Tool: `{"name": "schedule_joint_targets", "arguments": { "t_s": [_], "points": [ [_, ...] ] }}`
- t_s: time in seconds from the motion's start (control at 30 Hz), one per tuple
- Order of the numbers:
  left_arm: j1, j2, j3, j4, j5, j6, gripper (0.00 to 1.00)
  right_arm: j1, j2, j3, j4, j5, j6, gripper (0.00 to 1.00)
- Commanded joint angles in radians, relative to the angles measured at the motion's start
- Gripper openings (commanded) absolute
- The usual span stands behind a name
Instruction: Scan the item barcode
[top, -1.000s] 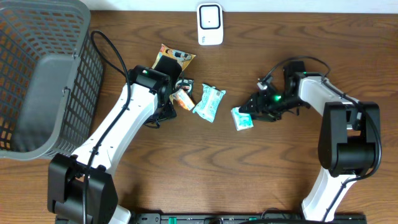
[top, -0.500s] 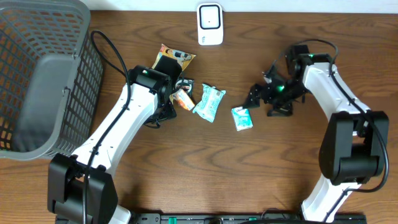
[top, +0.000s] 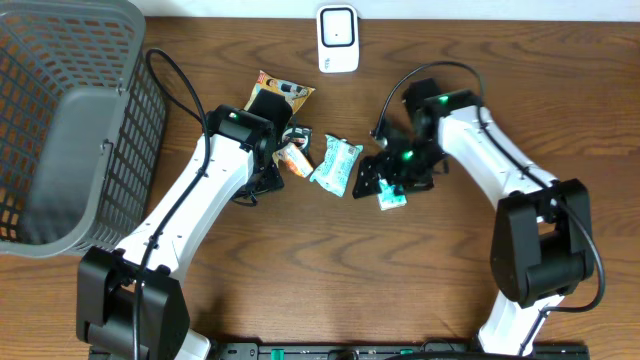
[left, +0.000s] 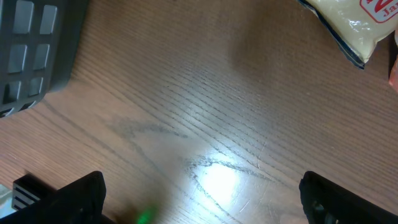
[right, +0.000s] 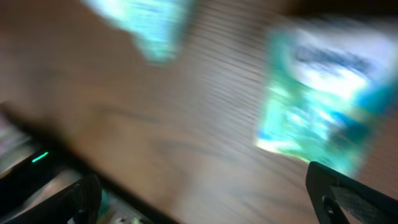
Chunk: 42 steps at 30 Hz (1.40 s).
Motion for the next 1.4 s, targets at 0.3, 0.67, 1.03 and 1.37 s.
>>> {"name": "schedule_joint_targets", "arguments": {
  "t_s": [0.3,0.67,1.03,1.37],
  "points": [
    [0.003,-0.005,-0.006,-0.006,-0.016,-0.009,0.98,0.099,-0.028,0.076,-0.039,0.308,0.206,0.99],
    [0.003,-0.005,-0.006,-0.006,-0.016,-0.009,0.98,0.158,-0.036,0.177,-0.054,0.2,0.212,0.99],
    [0.003,-0.005,-0.006,-0.006,-0.016,-0.009,0.98,0.174,-0.036,0.176,0.002,0.224,0.212,0.42],
    [0.003,-0.005,-0.006,-0.006,-0.016,-0.009,0.98,0.212,-0.035,0.093,0.025,0.497,0.398,0.34]
  ]
}}
